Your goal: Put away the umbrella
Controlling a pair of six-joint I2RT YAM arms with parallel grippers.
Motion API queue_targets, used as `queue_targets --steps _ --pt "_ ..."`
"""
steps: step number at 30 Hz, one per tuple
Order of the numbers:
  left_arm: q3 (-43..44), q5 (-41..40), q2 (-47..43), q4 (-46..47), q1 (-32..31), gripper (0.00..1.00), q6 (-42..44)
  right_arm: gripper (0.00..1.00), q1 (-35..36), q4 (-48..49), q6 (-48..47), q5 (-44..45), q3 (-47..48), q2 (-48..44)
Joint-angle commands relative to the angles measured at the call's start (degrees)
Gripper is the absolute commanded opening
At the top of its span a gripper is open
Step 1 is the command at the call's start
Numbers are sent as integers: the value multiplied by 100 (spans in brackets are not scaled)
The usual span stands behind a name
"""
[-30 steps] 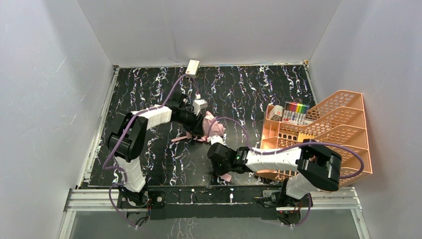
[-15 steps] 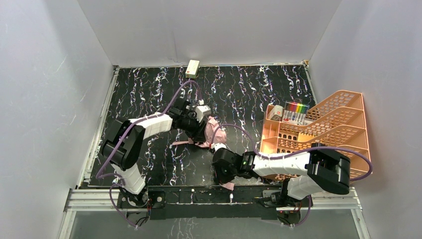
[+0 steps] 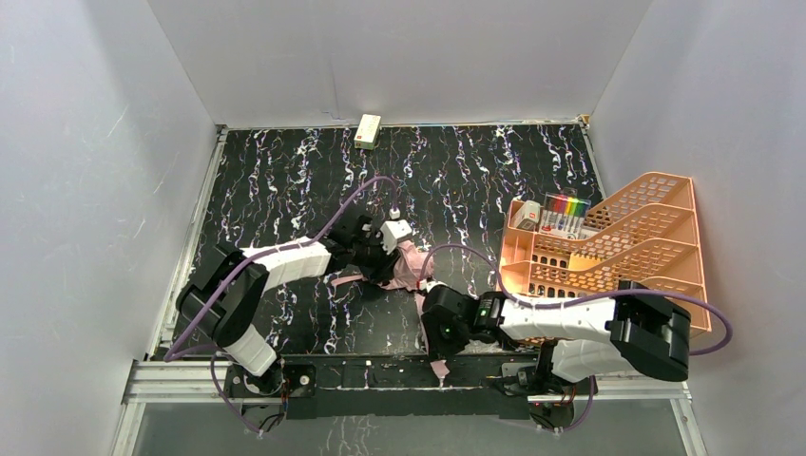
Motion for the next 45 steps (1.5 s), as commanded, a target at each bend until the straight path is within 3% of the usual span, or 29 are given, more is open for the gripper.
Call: queue_targets --steps 1,7,11,15,21,27,31,34,37,45 --pt "-325 -1432 275 -115 -77 0 243 27 -122 -712 -34 -158 -20 -312" --pt "-436 -1591 255 94 -170 0 338 44 -679 -1253 -233 468 273 -1049" --pt "-522 -1771 274 221 -270 0 466 57 -1743 -1078 -889 123 400 -1426" --pt "-600 -2061 242 383 -393 0 581 70 -2749 -712 -1672 -205 826 -1244" --pt "-654 -2201 213 523 -594 0 777 72 -3815 179 -2653 -509 1757 -271" --pt "-886 -2900 160 982 -925 0 1096 73 -4775 1562 -3790 -1785 2172 700" --pt "-1076 -3322 229 1409 -1170 0 1520 82 -5212 564 -5090 -3500 3348 1788" --pt "-1184 -3616 347 1761 -1285 0 1803 85 -5227 378 -5621 -3802 3828 2304" --pt "-1278 -3806 445 2130 -1362 0 2051 89 -5205 -490 -6458 -4375 4611 2849" --pt "-1271 -3916 728 2550 -1415 0 2459 92 -4754 -1566 -7799 -4114 5417 3635"
